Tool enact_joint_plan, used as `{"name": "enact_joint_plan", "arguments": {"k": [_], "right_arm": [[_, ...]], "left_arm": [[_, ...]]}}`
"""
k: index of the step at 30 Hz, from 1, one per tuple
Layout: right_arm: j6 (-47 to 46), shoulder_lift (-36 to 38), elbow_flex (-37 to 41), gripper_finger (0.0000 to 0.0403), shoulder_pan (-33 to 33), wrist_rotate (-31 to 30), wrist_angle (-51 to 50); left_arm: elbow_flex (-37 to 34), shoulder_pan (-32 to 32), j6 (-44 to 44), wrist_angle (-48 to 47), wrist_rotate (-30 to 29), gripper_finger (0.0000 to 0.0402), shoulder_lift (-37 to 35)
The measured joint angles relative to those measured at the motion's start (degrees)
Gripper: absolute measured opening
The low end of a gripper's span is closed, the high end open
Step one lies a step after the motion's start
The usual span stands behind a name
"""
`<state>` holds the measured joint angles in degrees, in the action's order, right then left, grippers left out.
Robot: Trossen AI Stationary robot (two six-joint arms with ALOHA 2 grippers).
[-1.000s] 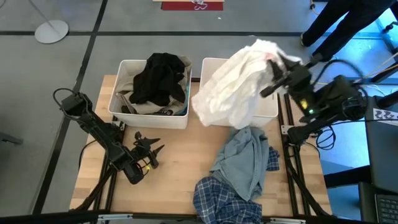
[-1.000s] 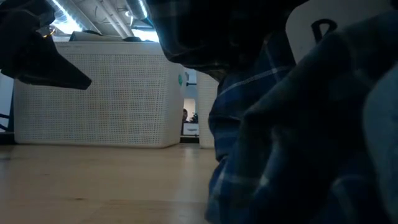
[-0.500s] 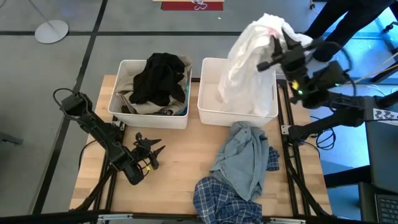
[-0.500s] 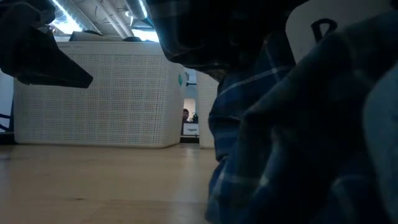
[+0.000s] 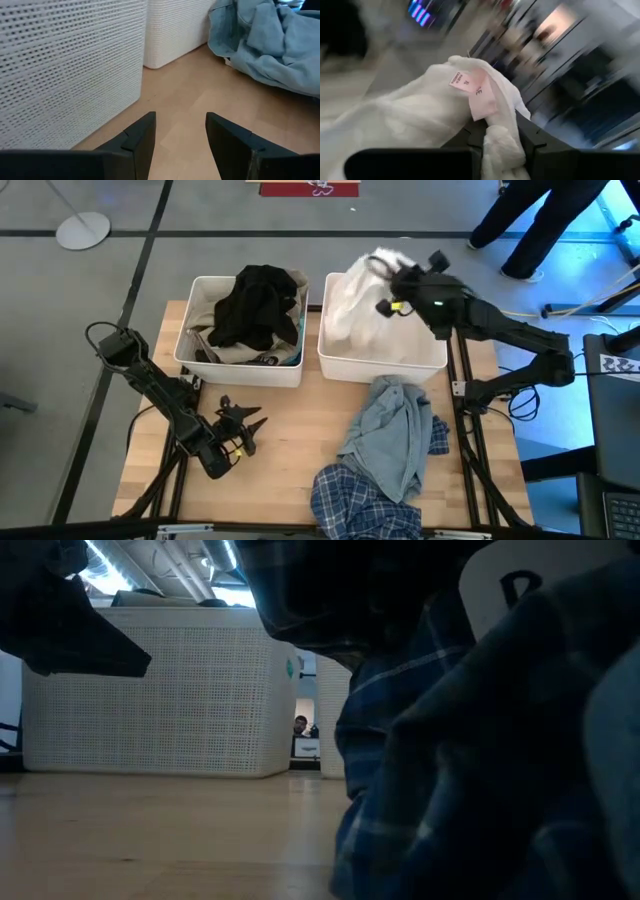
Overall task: Sort clothes
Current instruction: Put the white shirt into the right white bin, then put the blue checkered shirt into the left white bin
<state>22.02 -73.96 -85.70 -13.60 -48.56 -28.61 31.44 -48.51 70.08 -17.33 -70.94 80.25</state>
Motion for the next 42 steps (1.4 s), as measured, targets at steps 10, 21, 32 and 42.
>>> {"name": "enact_joint_plan", "arguments": {"k": [10, 21, 32, 42], "right_arm": [[-16.1, -0.3, 15.6, 0.0051, -5.3, 20.5, -10.4], [-17.2, -0.3, 29.2, 0.0059, -5.2, 27.4, 5.1], [-22.3, -0.3, 30.4, 0.0179, -5.2, 25.9, 7.7], [-21.5, 0.5, 12.7, 0.0292, -1.1, 24.2, -14.8]], "left_arm": [[0.0, 0.0, -1.1, 0.2, 0.0, 0.0164, 0.0], [0.0, 0.0, -2.8, 0.0, 0.0, 0.0164, 0.0], [0.0, 0.0, -2.6, 0.2, 0.1, 0.0164, 0.0], [0.0, 0.0, -3.0, 0.1, 0.4, 0.0164, 0.0]]}}
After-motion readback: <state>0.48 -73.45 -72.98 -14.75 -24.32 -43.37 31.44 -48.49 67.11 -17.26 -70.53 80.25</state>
